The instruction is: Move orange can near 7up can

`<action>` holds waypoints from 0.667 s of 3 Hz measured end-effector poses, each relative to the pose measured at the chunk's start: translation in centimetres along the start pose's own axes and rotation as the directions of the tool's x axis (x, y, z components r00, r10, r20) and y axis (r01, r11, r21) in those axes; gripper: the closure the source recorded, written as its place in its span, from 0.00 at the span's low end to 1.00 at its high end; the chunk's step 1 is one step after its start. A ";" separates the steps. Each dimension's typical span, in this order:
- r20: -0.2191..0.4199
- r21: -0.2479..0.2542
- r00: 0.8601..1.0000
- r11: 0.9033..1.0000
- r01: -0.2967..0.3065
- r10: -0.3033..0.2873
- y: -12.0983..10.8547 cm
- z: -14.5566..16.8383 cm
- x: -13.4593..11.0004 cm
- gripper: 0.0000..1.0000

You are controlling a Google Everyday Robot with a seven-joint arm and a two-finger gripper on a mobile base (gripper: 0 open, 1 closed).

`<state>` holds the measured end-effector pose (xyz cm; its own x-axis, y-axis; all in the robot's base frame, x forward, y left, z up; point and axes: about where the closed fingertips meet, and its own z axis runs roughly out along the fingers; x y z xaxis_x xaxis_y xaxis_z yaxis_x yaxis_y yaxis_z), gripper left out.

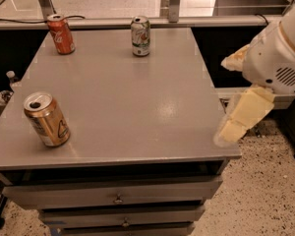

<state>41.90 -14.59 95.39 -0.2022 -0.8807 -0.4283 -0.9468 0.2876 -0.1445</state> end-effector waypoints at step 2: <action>0.382 -0.108 0.920 0.993 -0.051 0.089 3.1 3.9 -9.8 0.00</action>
Offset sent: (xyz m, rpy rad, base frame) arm -0.0019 0.2053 0.0522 0.9034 0.0198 0.0671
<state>41.94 -3.61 95.64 -0.1743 -0.6413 -0.7472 -0.9569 0.2894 -0.0251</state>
